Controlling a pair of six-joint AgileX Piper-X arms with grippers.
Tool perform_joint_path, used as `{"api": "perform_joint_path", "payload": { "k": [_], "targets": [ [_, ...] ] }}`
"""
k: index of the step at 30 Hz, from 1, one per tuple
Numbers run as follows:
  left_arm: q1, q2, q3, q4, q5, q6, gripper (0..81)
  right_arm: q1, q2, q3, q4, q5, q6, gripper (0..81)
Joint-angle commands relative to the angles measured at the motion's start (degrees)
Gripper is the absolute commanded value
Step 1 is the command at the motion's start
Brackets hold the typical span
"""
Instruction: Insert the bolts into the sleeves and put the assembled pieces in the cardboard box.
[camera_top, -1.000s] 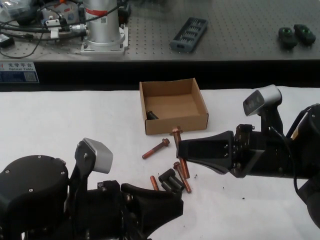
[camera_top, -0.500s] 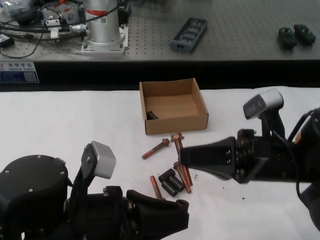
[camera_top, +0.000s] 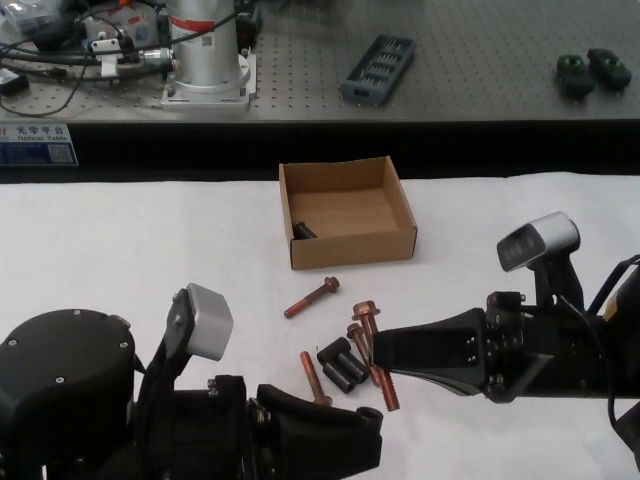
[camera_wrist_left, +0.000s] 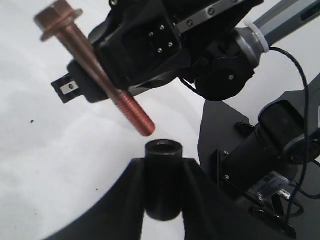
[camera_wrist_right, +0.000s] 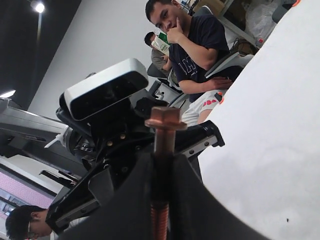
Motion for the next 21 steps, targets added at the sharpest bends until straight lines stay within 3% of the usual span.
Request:
{"api": "perform_joint_path", "payload": {
  "k": [1, 12, 21],
  "targets": [
    [-0.6, -0.7, -0.3, -1.1, 1.8, -1.0, 2.4, 0.1, -0.4, -0.3, -3.1, 1.1, 2.3, 2.1],
    [-3.2, 0.7, -0.3, -1.1, 3.1, -1.4, 2.4, 4.3, -0.5, -0.4, -3.4, 1.1, 2.4, 2.1],
    [-3.2, 0.7, -0.3, -0.4, 0.0, -4.2, 2.4, 3.4, -0.5, -0.5, -3.4, 1.1, 2.4, 2.1]
  ]
}}
